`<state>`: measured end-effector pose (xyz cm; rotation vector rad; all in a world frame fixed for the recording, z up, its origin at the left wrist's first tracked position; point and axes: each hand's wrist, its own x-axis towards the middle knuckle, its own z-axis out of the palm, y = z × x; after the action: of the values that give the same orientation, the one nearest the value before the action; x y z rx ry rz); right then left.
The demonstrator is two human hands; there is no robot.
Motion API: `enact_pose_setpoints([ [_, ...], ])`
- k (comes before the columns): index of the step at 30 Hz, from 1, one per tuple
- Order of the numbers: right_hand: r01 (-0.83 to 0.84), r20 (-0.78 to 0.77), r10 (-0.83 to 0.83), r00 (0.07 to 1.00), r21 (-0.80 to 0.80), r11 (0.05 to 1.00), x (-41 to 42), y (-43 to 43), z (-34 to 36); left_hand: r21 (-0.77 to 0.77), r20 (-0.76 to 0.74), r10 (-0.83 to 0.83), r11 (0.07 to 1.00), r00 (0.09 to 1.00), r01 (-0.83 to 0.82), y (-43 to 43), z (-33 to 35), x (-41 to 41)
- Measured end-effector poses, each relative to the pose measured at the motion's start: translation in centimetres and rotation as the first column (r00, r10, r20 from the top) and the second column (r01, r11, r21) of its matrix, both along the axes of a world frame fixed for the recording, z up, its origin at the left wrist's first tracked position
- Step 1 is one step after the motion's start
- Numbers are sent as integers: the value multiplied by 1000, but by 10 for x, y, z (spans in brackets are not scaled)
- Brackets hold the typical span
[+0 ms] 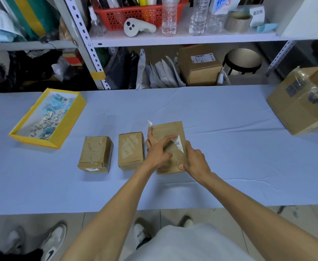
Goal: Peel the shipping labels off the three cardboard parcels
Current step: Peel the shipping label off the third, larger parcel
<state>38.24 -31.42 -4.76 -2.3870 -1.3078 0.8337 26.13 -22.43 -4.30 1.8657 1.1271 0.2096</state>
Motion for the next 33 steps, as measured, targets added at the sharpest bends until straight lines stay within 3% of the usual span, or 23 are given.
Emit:
enact_pose_setpoints([
  [18, -19, 24, 20, 1000, -18, 1000, 0, 2, 3, -103, -15, 34, 994, 999, -35, 6, 11, 12],
  [21, -17, 25, 17, 1000, -20, 1000, 0, 2, 4, -102, 18, 17, 995, 1000, -15, 7, 11, 11],
  [27, -27, 30, 28, 999, -22, 999, 0, 2, 4, -49, -81, -24, 999, 996, 20, 4, 3, 8],
  [33, -25, 34, 26, 999, -19, 1000, -1, 3, 5, -55, -34, -37, 998, 999, 35, 5, 7, 4],
])
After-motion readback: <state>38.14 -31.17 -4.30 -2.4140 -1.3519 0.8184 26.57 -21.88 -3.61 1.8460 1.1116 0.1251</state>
